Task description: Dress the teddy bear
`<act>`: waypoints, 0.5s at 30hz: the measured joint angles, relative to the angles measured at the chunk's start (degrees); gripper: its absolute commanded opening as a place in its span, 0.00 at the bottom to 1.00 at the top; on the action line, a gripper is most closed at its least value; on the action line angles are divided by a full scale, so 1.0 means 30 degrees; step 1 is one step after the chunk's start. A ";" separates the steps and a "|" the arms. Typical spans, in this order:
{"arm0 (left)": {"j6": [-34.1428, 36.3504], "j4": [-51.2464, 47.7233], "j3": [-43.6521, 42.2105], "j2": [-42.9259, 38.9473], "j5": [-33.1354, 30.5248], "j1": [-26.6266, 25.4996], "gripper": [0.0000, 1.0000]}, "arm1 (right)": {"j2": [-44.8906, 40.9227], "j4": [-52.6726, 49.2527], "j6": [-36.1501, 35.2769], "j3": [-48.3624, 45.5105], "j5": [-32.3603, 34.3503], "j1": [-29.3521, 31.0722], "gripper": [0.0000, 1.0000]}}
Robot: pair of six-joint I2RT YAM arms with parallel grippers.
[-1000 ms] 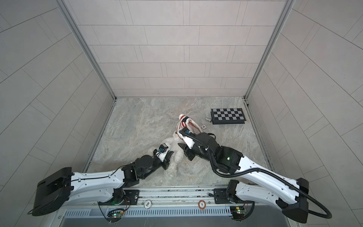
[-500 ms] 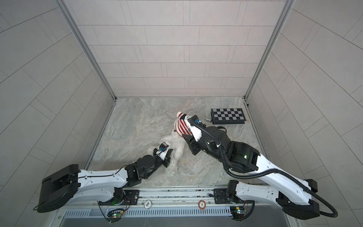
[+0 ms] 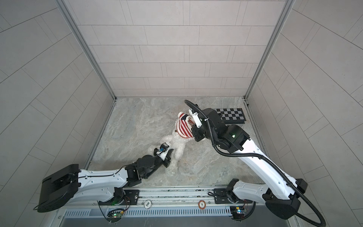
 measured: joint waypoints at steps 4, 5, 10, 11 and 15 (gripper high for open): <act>0.0109 -0.0015 0.0000 0.0000 0.0124 0.0007 0.00 | 0.0525 -0.0299 -0.0328 0.0087 -0.0852 -0.0780 0.20; 0.0124 -0.0015 0.0000 0.0000 0.0146 0.0000 0.00 | 0.0605 -0.0313 -0.0379 0.0087 -0.0962 -0.0969 0.20; 0.0175 -0.0058 0.0000 0.0000 0.0328 0.0007 0.00 | 0.0736 -0.0357 -0.0481 0.0153 -0.1741 -0.1749 0.21; 0.0182 -0.0073 0.0000 0.0000 0.0379 0.0000 0.00 | 0.0787 -0.0350 -0.0481 0.0204 -0.1931 -0.1836 0.21; 0.0182 -0.0095 0.0000 0.0000 0.0546 0.0007 0.00 | 0.1042 -0.0211 -0.0481 0.0299 -0.2499 -0.1945 0.22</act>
